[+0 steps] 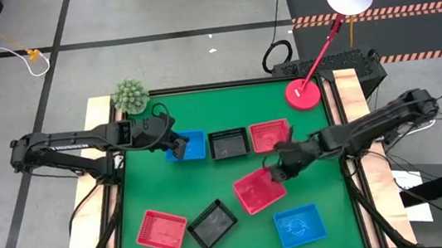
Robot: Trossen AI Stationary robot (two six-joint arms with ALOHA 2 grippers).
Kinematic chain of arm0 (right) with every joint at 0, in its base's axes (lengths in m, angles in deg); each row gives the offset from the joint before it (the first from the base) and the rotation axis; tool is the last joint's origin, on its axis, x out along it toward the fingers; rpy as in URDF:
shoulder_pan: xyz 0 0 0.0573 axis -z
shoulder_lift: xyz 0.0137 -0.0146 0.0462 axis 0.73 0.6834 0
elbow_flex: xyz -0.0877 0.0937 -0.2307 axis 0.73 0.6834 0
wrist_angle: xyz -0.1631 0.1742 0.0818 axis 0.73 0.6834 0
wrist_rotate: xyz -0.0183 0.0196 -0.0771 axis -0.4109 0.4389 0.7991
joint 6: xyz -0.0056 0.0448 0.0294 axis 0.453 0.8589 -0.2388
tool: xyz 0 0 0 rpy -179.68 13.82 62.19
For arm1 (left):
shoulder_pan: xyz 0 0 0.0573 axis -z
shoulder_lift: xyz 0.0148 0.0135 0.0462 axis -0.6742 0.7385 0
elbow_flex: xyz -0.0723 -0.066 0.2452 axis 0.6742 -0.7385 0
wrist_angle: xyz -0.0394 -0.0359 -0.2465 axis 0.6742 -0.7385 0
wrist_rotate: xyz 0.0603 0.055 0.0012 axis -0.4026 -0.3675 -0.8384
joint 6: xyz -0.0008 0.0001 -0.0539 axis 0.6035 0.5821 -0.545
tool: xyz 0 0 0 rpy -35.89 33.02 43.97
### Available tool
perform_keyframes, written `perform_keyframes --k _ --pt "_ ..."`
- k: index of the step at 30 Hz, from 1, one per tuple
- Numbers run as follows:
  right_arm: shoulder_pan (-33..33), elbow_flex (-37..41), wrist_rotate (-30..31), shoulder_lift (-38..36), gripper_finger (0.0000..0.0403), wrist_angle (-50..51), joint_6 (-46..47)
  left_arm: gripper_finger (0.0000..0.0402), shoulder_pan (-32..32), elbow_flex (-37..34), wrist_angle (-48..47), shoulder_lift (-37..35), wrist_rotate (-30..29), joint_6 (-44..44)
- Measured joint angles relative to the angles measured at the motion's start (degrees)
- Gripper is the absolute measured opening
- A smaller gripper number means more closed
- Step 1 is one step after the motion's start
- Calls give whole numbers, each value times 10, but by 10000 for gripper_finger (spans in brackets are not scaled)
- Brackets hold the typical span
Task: Stack baskets by color
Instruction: Stack the middle orange bin on the top orange bin
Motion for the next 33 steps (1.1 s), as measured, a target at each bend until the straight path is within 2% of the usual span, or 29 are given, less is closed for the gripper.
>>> perform_keyframes --k 3,8,16,24,33 --pt "13 0 3 -52 4 34 17 19 1 0 5 0 1 -8" --pt "42 0 42 -128 4 79 45 19 12 0 17 0 1 -14" --pt "93 -3 47 -198 3 90 73 19 37 0 37 0 -1 -12" --pt "131 -77 45 -197 3 150 53 19 59 0 39 0 -3 -2" --pt "190 -197 46 -146 4 313 -16 19 62 0 38 0 -3 28"
